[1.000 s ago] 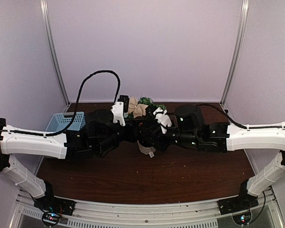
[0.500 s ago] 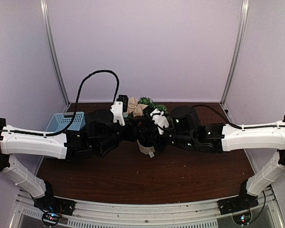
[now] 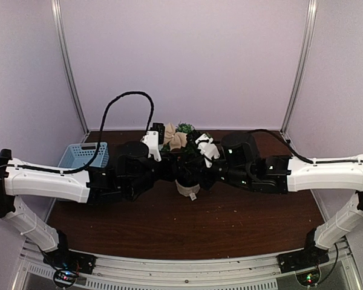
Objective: Decorate the small christmas tree
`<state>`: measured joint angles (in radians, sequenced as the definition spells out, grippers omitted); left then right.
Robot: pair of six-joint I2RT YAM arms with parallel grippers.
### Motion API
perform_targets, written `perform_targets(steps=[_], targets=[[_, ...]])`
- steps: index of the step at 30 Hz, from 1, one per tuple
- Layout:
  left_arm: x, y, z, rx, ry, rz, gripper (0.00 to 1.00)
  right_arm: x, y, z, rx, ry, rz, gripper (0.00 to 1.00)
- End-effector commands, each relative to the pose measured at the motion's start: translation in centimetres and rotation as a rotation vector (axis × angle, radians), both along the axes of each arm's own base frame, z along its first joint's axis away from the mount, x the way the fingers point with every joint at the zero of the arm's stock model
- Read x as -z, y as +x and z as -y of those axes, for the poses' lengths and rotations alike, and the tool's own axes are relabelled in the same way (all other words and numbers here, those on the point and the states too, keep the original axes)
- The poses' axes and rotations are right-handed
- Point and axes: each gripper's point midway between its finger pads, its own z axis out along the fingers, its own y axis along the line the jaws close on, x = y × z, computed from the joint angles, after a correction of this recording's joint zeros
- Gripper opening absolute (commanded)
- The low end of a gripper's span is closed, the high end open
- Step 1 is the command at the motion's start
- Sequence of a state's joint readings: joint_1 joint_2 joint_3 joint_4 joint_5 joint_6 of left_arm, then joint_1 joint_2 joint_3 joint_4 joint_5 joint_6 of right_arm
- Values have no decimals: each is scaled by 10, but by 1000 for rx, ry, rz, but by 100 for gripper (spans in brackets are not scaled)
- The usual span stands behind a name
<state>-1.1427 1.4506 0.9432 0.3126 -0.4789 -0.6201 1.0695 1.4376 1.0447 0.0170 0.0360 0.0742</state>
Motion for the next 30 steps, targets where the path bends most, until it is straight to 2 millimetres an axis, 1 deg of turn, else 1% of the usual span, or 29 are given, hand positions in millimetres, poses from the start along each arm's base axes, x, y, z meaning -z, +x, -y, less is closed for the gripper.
perform_targets(steps=[1, 8, 12, 18, 27, 30], targets=[[-16, 5, 7, -21, -56, 29, 36, 0, 3, 10, 38, -35, 15, 0], [-15, 8, 4, -48, -54, 36, 37, 3, 9, 16, 76, -54, 15, 0], [-17, 9, 3, -55, -58, 44, 37, 1, 13, 15, 89, -57, 18, 0], [-18, 11, 1, -72, -53, 48, 38, 6, 19, 14, 105, -81, 9, 0], [-12, 12, 1, -83, -54, 41, 39, 3, 22, 8, 102, -83, 7, 0], [-12, 13, 1, -86, -54, 40, 40, 5, 24, 7, 105, -98, 1, 0]])
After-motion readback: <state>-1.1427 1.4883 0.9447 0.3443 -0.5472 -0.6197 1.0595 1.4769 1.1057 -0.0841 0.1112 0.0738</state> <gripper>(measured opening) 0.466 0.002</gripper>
